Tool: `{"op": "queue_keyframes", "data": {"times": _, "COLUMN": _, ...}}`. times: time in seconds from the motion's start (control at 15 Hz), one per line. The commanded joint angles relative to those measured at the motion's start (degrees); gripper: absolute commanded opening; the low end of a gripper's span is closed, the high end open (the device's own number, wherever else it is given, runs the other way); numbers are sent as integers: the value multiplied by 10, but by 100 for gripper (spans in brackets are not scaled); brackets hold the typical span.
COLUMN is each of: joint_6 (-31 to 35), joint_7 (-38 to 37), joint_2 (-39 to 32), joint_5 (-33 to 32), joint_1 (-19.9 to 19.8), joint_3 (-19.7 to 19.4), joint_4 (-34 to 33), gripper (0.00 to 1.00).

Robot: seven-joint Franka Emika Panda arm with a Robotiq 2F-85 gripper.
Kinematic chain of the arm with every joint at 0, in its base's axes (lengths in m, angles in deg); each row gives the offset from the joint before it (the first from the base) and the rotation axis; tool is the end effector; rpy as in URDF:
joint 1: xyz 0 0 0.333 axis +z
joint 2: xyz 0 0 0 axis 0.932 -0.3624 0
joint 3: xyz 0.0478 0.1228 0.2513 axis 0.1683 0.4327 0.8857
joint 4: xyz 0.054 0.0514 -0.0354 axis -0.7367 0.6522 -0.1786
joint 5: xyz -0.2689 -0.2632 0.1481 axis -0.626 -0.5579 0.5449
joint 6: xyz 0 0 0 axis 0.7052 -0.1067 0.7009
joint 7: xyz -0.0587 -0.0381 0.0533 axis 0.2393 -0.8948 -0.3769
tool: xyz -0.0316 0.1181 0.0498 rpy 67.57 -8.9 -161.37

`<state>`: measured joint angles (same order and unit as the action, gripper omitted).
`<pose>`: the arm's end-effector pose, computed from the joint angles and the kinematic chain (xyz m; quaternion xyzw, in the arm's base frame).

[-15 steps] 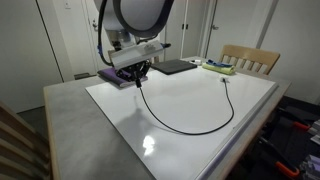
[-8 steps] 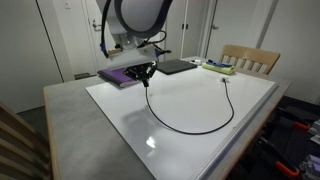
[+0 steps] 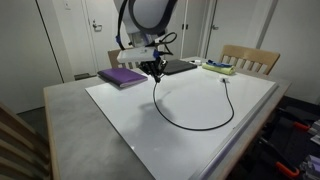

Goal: Bring the ends of the charger to the center

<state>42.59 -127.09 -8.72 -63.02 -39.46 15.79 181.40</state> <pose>0.5932 0.2261 0.1468 0.8490 -0.4942 0.0875 0.1653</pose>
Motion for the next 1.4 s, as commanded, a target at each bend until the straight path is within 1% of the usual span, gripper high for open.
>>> {"op": "queue_keyframes", "data": {"times": 0.0, "joint_6": -6, "joint_7": -11, "joint_2": 1, "joint_5": -14, "joint_1": -20, "joint_3": 22, "joint_4": -3, "gripper": 4}}
{"op": "queue_keyframes", "data": {"times": 0.2, "joint_6": -8, "joint_7": -16, "joint_2": 1, "joint_5": -13, "joint_1": -20, "joint_3": 25, "joint_4": -3, "gripper": 4}}
{"op": "queue_keyframes", "data": {"times": 0.27, "joint_6": -9, "joint_7": -17, "joint_2": 1, "joint_5": -13, "joint_1": -20, "joint_3": 26, "joint_4": -3, "gripper": 1}}
{"op": "queue_keyframes", "data": {"times": 0.33, "joint_6": -18, "joint_7": -31, "joint_2": -2, "joint_5": -13, "joint_1": -19, "joint_3": 23, "joint_4": -7, "gripper": 1}}
{"op": "queue_keyframes", "data": {"times": 0.6, "joint_6": -48, "joint_7": -116, "joint_2": -3, "joint_5": 5, "joint_1": -27, "joint_3": 18, "joint_4": -13, "gripper": 1}}
{"op": "queue_keyframes", "data": {"times": 1.0, "joint_6": -81, "joint_7": -254, "joint_2": 7, "joint_5": 42, "joint_1": -64, "joint_3": 20, "joint_4": -3, "gripper": 1}}
{"op": "queue_keyframes", "data": {"times": 1.33, "joint_6": -59, "joint_7": -343, "joint_2": 21, "joint_5": 80, "joint_1": -90, "joint_3": 24, "joint_4": 19, "gripper": 1}}
